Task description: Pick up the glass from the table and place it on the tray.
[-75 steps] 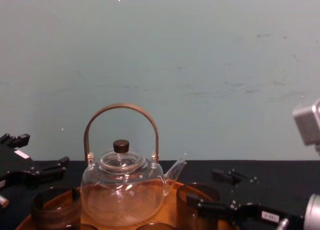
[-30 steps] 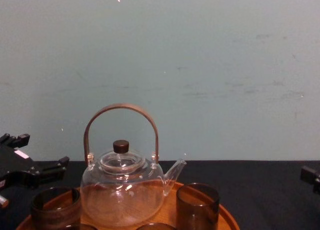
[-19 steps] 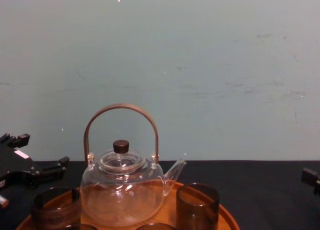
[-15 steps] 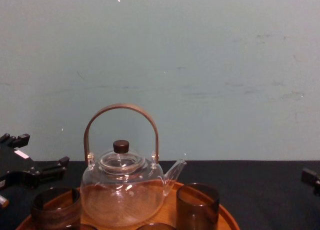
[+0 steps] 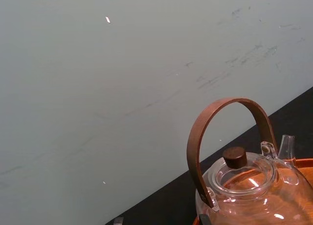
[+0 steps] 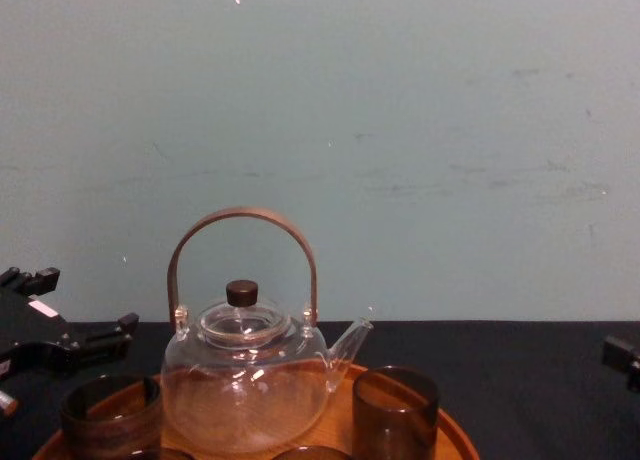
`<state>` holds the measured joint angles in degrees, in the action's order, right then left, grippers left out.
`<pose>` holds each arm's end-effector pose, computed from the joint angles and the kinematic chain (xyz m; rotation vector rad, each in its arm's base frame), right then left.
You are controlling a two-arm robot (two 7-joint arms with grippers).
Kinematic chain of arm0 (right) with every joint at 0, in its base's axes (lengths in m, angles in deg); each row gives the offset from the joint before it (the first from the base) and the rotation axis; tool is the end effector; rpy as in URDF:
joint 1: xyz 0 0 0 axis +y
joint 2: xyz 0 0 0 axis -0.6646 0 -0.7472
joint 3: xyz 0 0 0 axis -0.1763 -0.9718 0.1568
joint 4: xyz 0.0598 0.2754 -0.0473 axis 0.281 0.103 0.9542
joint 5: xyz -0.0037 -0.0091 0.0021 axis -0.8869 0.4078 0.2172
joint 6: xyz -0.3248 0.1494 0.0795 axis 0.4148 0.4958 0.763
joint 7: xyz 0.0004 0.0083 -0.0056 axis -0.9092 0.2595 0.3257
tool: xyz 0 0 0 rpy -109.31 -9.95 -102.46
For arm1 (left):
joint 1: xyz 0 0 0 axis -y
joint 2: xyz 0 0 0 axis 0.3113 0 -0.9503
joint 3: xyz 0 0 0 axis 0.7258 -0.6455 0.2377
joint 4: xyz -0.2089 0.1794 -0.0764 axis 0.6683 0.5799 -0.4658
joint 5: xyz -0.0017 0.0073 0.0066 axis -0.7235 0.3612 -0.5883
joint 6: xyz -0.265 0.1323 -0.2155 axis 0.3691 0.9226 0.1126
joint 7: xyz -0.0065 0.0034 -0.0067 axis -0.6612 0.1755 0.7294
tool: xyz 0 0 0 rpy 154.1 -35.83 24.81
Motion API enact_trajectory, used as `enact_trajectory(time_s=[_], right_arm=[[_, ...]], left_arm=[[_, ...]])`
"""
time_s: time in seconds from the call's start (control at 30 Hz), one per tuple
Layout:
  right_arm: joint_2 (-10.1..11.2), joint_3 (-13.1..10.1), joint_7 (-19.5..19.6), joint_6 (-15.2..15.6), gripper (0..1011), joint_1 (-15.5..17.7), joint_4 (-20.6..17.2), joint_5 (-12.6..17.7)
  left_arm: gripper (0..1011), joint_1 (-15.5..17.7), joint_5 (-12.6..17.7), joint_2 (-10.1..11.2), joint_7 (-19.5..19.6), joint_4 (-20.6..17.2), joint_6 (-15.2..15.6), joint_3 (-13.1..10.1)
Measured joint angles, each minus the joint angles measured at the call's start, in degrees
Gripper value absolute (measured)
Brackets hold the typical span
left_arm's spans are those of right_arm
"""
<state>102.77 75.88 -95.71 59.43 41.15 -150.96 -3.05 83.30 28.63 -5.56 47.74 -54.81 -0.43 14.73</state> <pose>0.4060 -0.1134 -0.3454 -0.0095 -0.1446 -0.9536 0.4116 0.0650 -0.3097 0.3045 -0.2849 1.2479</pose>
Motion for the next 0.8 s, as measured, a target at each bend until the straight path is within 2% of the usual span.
enact_trajectory(time_s=[0.8], right_arm=[[0.0,0.0,0.0,0.0,1002,0.0,0.0,0.0]], left_arm=[[1001,0.0,0.0,0.0,0.0,0.0,0.0,0.0]])
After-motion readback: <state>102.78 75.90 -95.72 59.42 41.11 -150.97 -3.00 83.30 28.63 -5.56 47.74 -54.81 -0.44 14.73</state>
